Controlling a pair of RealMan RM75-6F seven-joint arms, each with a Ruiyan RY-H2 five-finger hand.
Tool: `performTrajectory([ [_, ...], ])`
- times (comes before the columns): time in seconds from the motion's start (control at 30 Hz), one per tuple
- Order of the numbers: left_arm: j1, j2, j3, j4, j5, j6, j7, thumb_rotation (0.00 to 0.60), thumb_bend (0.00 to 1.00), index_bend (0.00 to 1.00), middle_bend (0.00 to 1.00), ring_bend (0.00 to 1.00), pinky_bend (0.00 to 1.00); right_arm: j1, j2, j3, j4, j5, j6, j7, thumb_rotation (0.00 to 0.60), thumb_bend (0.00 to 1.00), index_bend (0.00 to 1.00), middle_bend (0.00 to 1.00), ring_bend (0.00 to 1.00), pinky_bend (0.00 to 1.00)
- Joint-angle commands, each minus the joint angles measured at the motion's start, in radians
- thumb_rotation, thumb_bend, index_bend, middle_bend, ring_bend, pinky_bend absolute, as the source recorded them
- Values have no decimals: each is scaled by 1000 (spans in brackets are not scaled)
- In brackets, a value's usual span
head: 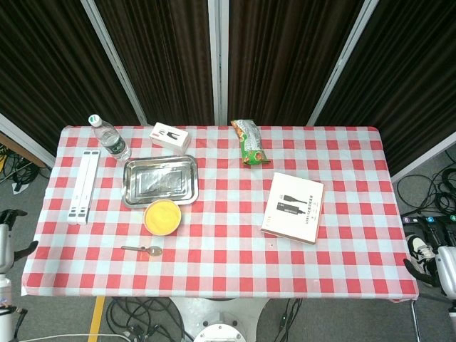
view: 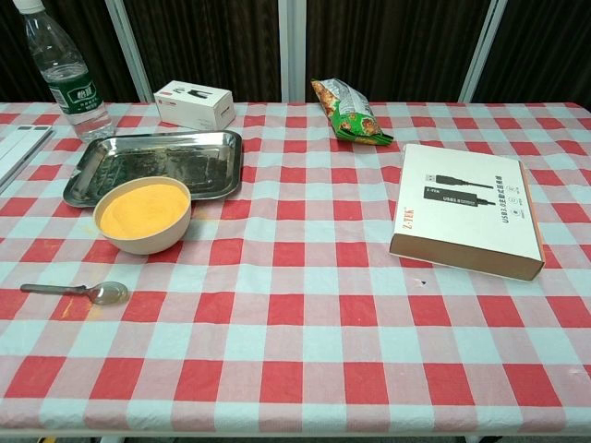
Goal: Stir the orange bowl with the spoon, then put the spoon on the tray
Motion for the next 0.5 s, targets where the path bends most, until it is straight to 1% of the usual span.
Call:
performTrajectory([
  [0.03, 62, 10, 26, 4, 86, 69, -15, 600, 124, 410, 426, 300, 344, -7, -7, -7, -4, -10, 10, -6, 600, 168, 85, 215, 0, 131],
  [0.2, 86, 23, 53, -54, 145, 66, 2, 600, 126, 408, 426, 300, 344, -18, -12, -10, -5, -33, 43, -11, 600, 168, 85, 216, 0, 131],
  [0.27, 88, 26, 54, -63, 153, 54, 5, 600, 126, 408, 426, 300, 344, -21, -12, -11, -4, -37, 51, -12, 600, 167, 85, 216, 0, 131],
  [0.5, 84, 24, 29, -74, 165, 20, 26, 600, 127, 407, 426, 300, 344, -29, -9, -12, 3, -38, 61, -6, 600, 167, 85, 216, 0, 131],
])
